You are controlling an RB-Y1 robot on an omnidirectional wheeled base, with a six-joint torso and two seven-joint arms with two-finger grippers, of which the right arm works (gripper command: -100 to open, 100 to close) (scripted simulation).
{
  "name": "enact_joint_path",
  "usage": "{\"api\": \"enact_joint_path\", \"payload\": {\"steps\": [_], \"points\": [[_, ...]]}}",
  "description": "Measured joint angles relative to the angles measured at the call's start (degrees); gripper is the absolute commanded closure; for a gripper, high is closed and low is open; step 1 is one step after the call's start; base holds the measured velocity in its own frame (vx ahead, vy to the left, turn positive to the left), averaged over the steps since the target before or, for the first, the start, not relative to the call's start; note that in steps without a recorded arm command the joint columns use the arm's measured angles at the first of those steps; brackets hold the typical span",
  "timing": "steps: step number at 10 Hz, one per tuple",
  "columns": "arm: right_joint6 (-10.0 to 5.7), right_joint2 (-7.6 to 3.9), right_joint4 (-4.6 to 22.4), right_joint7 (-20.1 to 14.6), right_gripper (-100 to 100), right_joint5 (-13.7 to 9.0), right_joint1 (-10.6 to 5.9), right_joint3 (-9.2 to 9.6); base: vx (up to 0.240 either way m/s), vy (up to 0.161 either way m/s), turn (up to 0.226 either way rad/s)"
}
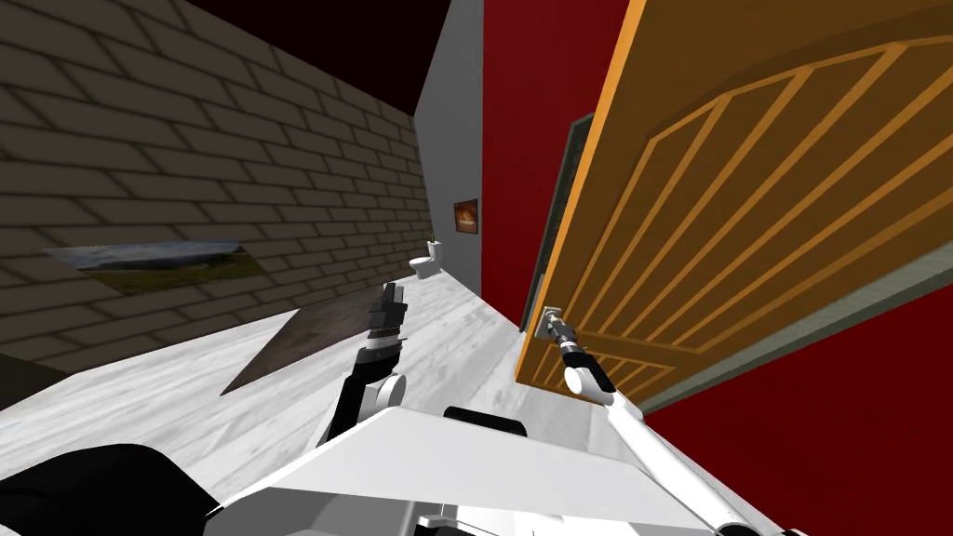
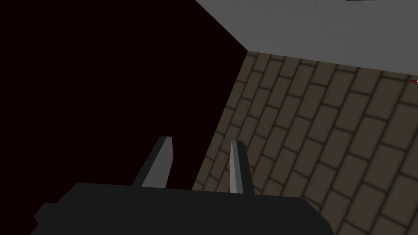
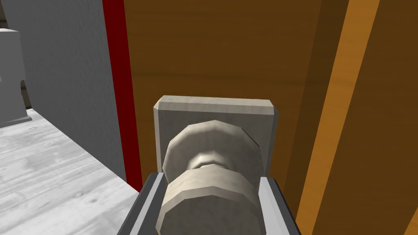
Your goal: Pull the door open
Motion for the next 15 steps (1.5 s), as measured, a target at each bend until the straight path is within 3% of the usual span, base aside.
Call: {"api": "enact_joint_path", "payload": {"steps": [5,6,7,15], "points": [[-1.04,-3.27,-1.96,-4.12,100,0.49,1.39,4.48,-0.172,-0.096,0.103],[-1.00,-3.23,-1.94,-4.25,100,0.54,1.50,4.72,-0.144,-0.050,0.098],[-1.25,-4.01,-2.52,-4.65,100,0.54,1.81,5.27,-0.190,-0.071,0.119],[-4.57,-9.64,-6.03,-9.52,100,0.99,3.95,11.42,-0.183,-0.089,0.083]]}}
